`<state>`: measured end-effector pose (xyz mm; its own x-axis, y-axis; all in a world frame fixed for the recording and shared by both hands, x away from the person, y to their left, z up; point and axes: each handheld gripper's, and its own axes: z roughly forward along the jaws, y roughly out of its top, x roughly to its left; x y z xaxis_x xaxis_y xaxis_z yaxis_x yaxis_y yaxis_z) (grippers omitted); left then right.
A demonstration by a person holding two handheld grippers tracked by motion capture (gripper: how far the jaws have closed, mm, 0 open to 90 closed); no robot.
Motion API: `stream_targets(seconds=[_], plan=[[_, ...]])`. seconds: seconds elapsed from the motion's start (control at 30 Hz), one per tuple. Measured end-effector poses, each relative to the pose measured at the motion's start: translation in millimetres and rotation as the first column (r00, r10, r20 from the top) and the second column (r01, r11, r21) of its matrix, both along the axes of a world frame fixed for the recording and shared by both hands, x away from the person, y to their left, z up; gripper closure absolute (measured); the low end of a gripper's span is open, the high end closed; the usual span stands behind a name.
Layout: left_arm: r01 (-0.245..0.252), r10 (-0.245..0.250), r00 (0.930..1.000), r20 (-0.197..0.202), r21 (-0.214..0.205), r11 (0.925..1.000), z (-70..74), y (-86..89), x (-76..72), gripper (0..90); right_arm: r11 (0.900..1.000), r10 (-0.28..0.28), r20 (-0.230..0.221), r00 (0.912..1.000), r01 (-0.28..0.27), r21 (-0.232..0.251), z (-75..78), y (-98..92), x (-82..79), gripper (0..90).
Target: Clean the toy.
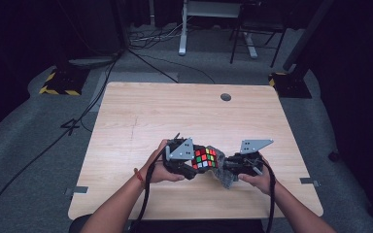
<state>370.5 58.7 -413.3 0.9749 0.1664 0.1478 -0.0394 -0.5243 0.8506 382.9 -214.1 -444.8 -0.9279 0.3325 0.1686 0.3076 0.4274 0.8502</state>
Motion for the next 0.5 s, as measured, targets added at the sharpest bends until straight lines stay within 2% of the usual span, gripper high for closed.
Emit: stream_targets(seconds=[0.03, 0.1, 0.13, 0.3, 0.47, 0.5], plan=[[0.001, -0.001, 1.0000, 0.000, 0.017, 0.9999, -1.6, -1.6, -0.1, 32.6, 1.0000, -0.003, 0.006, 1.0000, 0.003, 0.000, 1.4, 0.1, -0.6, 78.4], [-0.027, 0.024, 0.9986, 0.048, 0.071, 0.9971, -5.4, -7.2, -3.2, 32.3, 1.0000, 0.003, 0.019, 0.9998, -0.004, 0.006, 5.5, 0.8, -1.7, 78.4], [-0.031, 0.027, 0.9983, 0.052, 0.074, 0.9968, -6.0, -8.3, -4.0, 32.4, 1.0000, -0.001, 0.041, 0.9992, 0.001, -0.009, 8.4, 2.3, -3.7, 78.4], [-0.036, 0.033, 0.9989, 0.032, 0.094, 0.9949, -9.2, -9.4, -0.7, 32.7, 0.9989, -0.008, 0.076, 0.9971, 0.012, -0.046, 10.1, 3.9, -6.3, 78.4], [-0.036, 0.036, 0.9994, 0.000, 0.107, 0.9937, -12.8, -9.3, 4.1, 32.8, 0.9994, -0.017, 0.103, 0.9946, 0.020, -0.030, 16.1, 1.5, -9.0, 78.4], [-0.032, 0.033, 0.9994, -0.007, 0.098, 0.9947, -13.7, -9.3, 4.7, 32.9, 0.9993, -0.016, 0.106, 0.9942, 0.019, -0.032, 17.0, 1.7, -9.1, 78.4]])
